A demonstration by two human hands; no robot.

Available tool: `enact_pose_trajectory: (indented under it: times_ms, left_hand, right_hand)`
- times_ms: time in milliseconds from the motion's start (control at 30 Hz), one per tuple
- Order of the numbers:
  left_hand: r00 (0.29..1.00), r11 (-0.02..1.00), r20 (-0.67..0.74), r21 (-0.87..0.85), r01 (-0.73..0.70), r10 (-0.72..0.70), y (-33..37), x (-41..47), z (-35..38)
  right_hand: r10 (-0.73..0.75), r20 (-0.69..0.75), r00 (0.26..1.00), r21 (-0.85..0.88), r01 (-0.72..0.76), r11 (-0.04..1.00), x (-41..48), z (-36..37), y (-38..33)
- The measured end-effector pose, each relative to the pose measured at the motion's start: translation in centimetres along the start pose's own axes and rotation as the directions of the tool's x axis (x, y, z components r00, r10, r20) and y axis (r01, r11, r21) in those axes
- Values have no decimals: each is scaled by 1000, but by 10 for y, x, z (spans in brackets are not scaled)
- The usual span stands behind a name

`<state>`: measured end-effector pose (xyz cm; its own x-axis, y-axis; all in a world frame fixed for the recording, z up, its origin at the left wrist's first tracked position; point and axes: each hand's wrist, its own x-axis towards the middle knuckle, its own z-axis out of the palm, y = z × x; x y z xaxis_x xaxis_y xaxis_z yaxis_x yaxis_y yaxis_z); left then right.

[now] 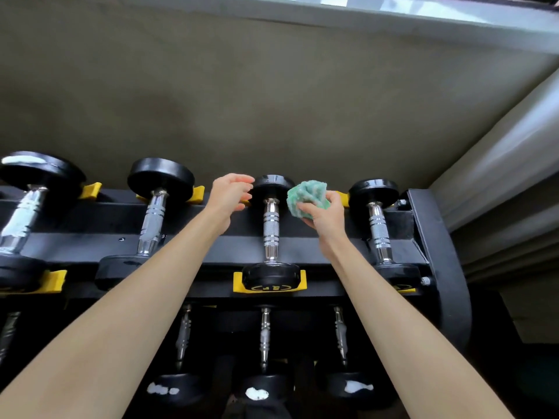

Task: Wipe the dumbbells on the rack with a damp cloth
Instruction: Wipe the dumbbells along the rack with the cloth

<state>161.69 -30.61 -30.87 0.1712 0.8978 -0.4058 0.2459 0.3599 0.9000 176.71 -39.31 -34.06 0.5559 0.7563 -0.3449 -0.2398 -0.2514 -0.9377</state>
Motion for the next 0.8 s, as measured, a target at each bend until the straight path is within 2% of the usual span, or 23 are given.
enact_pose_trajectory:
  times_ms: [133,200,267,333,400,500,600,700,800]
  left_hand:
    - [997,997,28,4,73,-73,-22,7,2]
    - [994,994,17,-13,104,-104,-30,10,2]
    - [990,990,4,-29,141,-141,-37,14,0]
    - [985,984,-8,-44,171,-171,-41,16,-2]
    - [982,981,-17,-49,188,-189,-44,16,-3]
    - [977,976,-8,-47,213,-214,-45,15,0]
    - [973,971,21,-53,232,-231,-45,12,6]
    - [955,952,10,-77,296,-296,-48,9,11]
    - [929,929,7,25,370,-370,-53,4,10]
  right_hand:
    - [-242,107,964,-354,265,897,10,14,9]
    - [-305,167,937,-538,346,769,15,17,19]
    - [-304,239,922,-655,384,651,16,18,30]
    - [-266,264,927,-685,375,625,16,14,33]
    - [-206,295,933,-675,356,646,18,8,27]
    - [-101,404,909,-675,371,637,20,-4,19]
    - [23,444,896,-710,336,619,10,-15,23]
    - [169,461,871,-707,246,663,-1,-25,28]
    - [257,490,833,-676,178,715,-10,-29,22]
